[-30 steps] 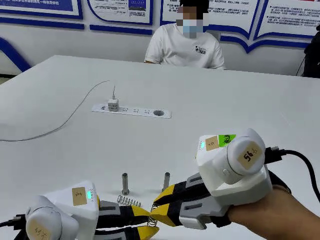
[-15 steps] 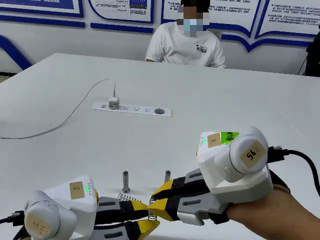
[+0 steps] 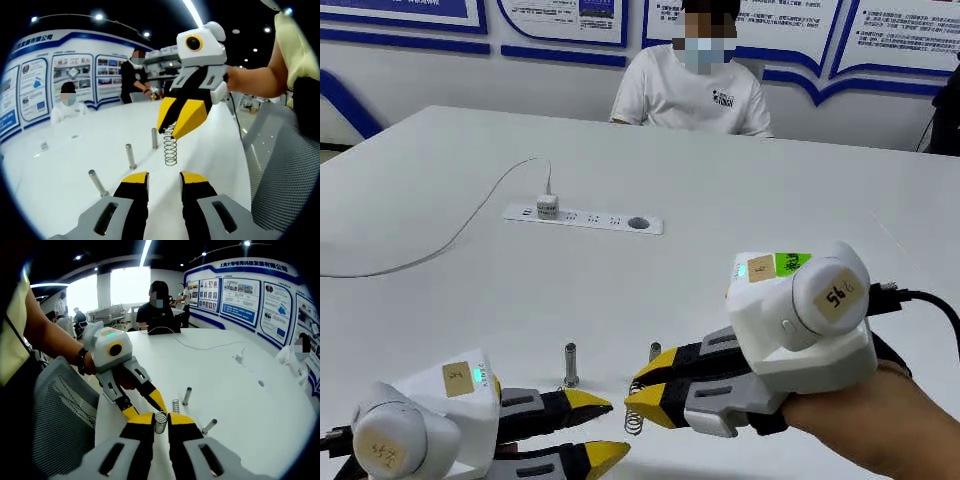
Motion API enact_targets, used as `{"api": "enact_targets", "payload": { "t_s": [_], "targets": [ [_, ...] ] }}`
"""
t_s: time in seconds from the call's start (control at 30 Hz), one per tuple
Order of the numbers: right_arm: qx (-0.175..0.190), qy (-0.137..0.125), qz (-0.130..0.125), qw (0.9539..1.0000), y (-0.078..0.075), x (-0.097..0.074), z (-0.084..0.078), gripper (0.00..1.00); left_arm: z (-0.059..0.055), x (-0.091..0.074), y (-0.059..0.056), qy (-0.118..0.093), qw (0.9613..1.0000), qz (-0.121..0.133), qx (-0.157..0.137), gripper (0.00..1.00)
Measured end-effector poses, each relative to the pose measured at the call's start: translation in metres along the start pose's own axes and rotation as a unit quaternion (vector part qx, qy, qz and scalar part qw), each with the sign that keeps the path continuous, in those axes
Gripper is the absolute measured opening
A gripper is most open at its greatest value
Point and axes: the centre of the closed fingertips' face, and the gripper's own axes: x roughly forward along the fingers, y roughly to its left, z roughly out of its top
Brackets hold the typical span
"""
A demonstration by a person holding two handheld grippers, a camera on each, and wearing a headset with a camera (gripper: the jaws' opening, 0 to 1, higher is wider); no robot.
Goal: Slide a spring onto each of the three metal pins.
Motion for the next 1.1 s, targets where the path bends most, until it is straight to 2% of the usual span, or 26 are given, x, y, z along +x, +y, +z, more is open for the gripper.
{"api": "enact_targets", "payload": {
  "t_s": [0.27,0.7,0.87,1.1],
  "targets": [
    [-0.003,-0.004,-0.021,0.9998,-0.019,-0.009,0.007,0.11,-0.006,-0.011,0.014,0.004,0.9997,0.025,-0.009,0.33],
    [0.002,-0.017,-0.065,0.9977,-0.062,-0.016,0.023,0.11,-0.01,-0.022,0.024,0.002,0.9984,0.048,-0.03,0.4],
    [0.009,-0.014,-0.077,0.9969,-0.077,-0.012,0.021,0.11,-0.011,-0.023,0.024,0.003,0.9983,0.049,-0.032,0.41],
    [0.015,-0.004,-0.083,0.9964,-0.087,-0.004,0.014,0.11,-0.012,-0.024,0.027,0.001,0.998,0.053,-0.035,0.42]
  ]
}}
